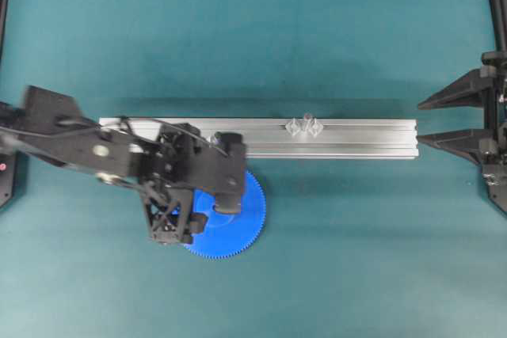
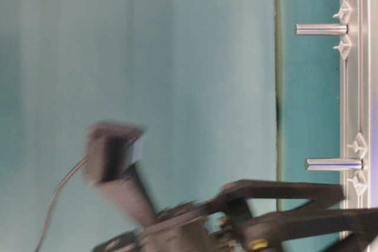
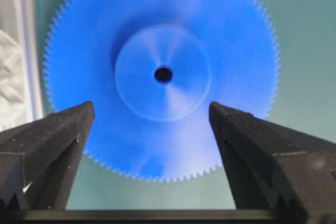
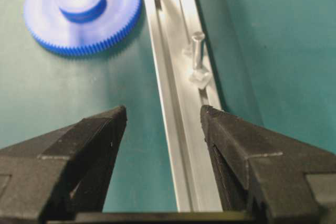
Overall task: Insert the large gear onto the shaft.
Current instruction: 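Lower the left gripper and close it on the blue gear's hub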
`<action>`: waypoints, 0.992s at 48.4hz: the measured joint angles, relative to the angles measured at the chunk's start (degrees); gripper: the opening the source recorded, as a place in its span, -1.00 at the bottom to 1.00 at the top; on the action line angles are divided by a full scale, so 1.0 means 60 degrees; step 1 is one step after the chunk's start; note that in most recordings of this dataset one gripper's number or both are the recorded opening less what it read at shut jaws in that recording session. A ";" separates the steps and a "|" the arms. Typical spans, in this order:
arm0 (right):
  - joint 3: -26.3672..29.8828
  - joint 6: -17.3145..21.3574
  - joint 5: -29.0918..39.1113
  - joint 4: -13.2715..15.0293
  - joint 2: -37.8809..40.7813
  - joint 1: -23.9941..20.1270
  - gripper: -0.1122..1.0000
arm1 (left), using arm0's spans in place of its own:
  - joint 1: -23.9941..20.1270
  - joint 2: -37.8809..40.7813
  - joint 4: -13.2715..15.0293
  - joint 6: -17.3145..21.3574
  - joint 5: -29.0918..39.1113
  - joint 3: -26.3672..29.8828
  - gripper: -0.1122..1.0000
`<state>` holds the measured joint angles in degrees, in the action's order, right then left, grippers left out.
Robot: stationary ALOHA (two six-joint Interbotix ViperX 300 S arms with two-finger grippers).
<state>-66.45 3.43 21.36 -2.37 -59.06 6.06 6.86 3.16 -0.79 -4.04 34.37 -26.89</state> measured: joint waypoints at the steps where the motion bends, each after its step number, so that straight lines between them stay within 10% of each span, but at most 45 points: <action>1: -0.0015 0.0000 0.0000 0.0000 0.0000 0.0000 0.45 | 0.0000 0.0103 0.0000 0.0015 0.0103 0.0073 0.83; 48: -0.0176 0.0000 -0.0059 0.0073 -0.0190 0.0000 0.45 | 0.0015 0.1113 -0.0015 0.0220 0.0308 0.0835 0.87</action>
<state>-67.50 3.43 21.01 -1.93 -60.21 6.06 6.94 9.84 -0.88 -2.72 36.21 -21.88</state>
